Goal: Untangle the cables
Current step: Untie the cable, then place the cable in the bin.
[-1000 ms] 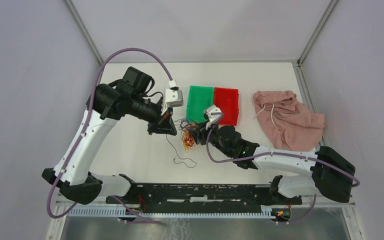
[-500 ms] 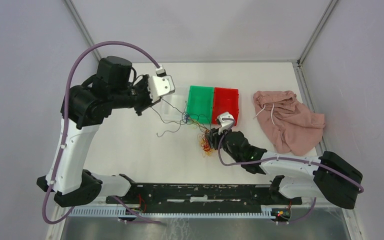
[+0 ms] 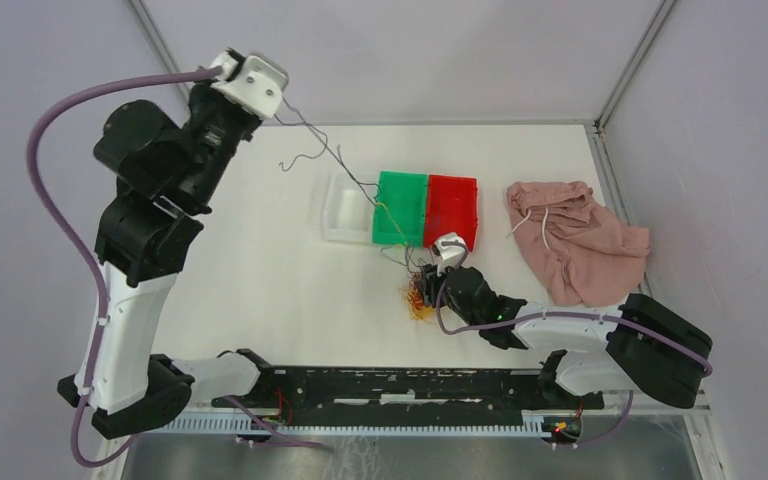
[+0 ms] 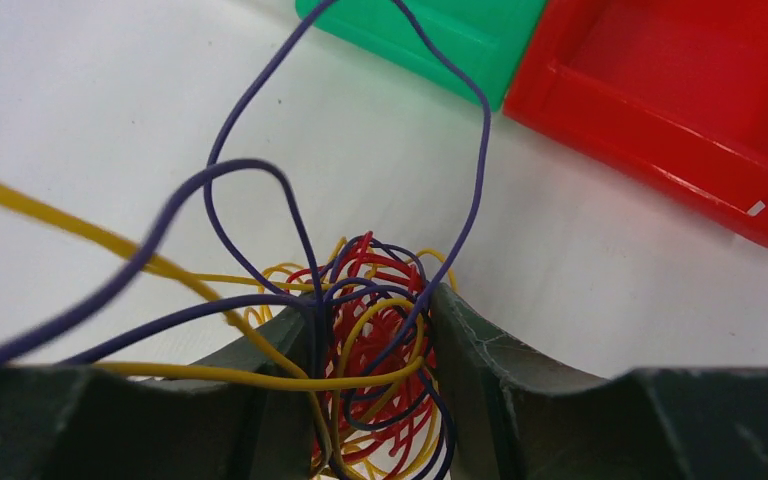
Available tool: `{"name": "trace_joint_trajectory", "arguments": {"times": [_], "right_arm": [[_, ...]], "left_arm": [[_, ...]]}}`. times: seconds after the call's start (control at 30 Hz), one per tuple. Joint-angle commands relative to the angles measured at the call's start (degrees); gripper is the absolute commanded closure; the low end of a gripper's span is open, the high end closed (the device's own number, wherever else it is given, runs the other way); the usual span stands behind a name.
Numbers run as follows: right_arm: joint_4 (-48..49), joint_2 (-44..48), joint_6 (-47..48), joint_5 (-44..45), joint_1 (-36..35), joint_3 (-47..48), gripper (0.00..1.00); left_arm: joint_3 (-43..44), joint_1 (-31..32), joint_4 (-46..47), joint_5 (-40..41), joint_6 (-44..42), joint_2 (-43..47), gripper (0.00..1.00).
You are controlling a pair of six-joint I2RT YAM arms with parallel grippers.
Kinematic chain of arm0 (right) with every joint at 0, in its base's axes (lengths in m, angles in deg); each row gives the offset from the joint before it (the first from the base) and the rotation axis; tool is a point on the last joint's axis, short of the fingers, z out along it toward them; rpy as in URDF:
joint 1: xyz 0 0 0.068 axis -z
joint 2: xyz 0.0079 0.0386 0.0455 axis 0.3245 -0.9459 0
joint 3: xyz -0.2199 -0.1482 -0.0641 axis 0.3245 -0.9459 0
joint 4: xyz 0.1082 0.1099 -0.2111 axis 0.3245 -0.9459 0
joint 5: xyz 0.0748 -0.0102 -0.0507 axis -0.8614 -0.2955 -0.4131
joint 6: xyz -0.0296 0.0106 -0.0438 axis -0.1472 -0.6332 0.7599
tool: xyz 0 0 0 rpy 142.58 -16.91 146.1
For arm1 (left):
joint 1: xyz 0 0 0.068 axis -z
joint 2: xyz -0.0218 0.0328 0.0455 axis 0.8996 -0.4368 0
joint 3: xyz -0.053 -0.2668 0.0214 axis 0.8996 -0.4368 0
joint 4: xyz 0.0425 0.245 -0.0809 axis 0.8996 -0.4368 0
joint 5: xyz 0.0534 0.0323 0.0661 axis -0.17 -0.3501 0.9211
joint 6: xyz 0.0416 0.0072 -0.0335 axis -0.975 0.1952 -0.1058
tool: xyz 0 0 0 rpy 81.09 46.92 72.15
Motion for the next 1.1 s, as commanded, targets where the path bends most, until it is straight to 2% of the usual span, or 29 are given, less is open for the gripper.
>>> {"name": "trace_joint_trajectory", "arguments": {"times": [0.0,0.07,0.2,0.3,0.33,0.47,0.63,0.77,0.83,0.93,1.07], "right_arm": [[-0.3,-1.3,-1.6,0.4,0.3,-1.2,0.51],[0.0,-1.6,-1.9,-0.1,0.3,-1.4,0.50],[0.3,-1.9,-2.4,-0.3,0.3,-1.8,0.50],[0.3,-2.1,-3.0,-1.0,0.3,-2.0,0.49],[0.3,-2.0,-3.1,-1.4,0.3,-2.1,0.47],[-0.4,-0.2,-2.1,-5.1,0.2,-0.8,0.43],[-2.2,3.3,0.5,-14.5,0.0,3.7,0.42],[-2.8,4.6,1.5,-26.6,-0.1,7.1,0.43],[-4.2,4.4,1.5,-30.0,-0.3,9.2,0.42],[-6.5,4.2,1.4,-31.3,-0.3,10.6,0.33],[-7.0,5.7,0.5,-28.3,-0.2,9.7,0.22]], "left_arm": [[0.9,-0.2,26.6,8.1,-0.4,2.6,0.97],[1.5,-0.2,30.9,8.1,-0.1,2.5,0.97],[3.2,-0.2,32.2,4.9,0.0,2.0,0.97],[5.1,-0.2,38.0,5.5,-1.3,0.7,0.97],[6.3,-0.2,37.3,4.7,-1.0,0.2,0.97],[8.7,-0.2,21.3,-4.2,3.6,-0.2,0.97],[1.4,-0.2,14.6,-12.7,6.6,3.3,0.97],[-0.7,-0.2,10.5,-14.9,7.8,3.6,0.97],[-3.7,-0.2,10.3,-15.4,8.0,4.2,0.97],[-9.0,-0.1,10.7,-15.7,7.7,5.1,0.97],[-16.6,-0.2,13.8,-14.7,7.2,5.7,0.97]]}}
